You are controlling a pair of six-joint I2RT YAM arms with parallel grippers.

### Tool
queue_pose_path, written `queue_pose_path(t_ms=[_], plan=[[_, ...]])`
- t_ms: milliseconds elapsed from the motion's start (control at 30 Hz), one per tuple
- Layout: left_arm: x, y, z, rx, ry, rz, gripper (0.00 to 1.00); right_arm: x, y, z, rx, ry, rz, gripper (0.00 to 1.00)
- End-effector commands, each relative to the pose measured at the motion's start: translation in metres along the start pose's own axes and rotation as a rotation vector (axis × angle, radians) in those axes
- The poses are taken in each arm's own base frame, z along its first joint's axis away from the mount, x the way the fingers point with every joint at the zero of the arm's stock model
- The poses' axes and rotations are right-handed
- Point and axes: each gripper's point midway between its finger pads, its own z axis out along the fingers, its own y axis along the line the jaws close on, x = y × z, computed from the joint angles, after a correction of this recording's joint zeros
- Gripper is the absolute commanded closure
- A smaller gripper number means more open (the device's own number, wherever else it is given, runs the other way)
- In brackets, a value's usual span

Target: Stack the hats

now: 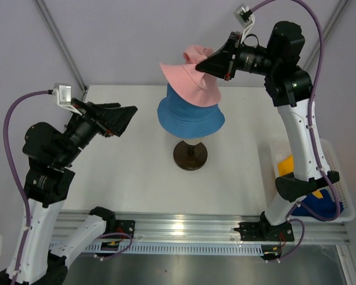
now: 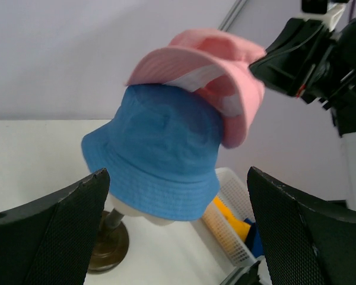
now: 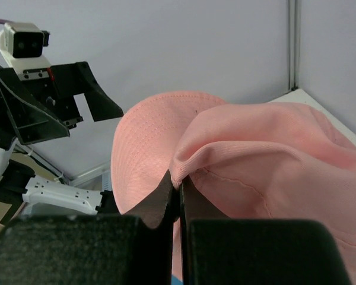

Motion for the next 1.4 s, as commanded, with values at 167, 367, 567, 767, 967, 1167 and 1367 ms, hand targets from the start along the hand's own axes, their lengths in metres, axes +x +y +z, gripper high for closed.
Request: queue_pose_path(t_ms=[167, 367, 567, 767, 967, 1167, 1367], plan=[[-0.023, -0.017, 0.053, 0.098, -0.052, -0.275, 0.01, 0.024, -0.012, 0.022, 0.058, 0.054, -0.029, 1.0], [-0.012, -0.016, 0.094, 0.13, -0.004, -0.423, 0.0, 0.039, -0.021, 0.033, 0.1, 0.079, -0.031, 0.95], [-0.013, -0.028, 0.115, 0.141, 0.0, -0.458, 0.01, 0.052, -0.015, 0.045, 0.073, 0.104, -0.029, 0.94], [-0.007, -0.031, 0.136, 0.133, 0.02, -0.502, 0.36, 0.056, -0.013, 0.046, 0.069, 0.109, -0.034, 0.85], [0.009, -0.007, 0.142, 0.021, 0.03, -0.537, 0.99, 0.045, -0.007, 0.033, 0.116, 0.087, -0.057, 0.41], [0.029, 0.005, 0.135, -0.005, 0.047, -0.546, 0.99, 0.02, -0.015, -0.003, 0.357, 0.004, -0.075, 0.18], [0.044, 0.008, 0.124, 0.01, 0.054, -0.567, 0.99, 0.017, -0.041, -0.061, 0.565, -0.138, 0.099, 0.16]])
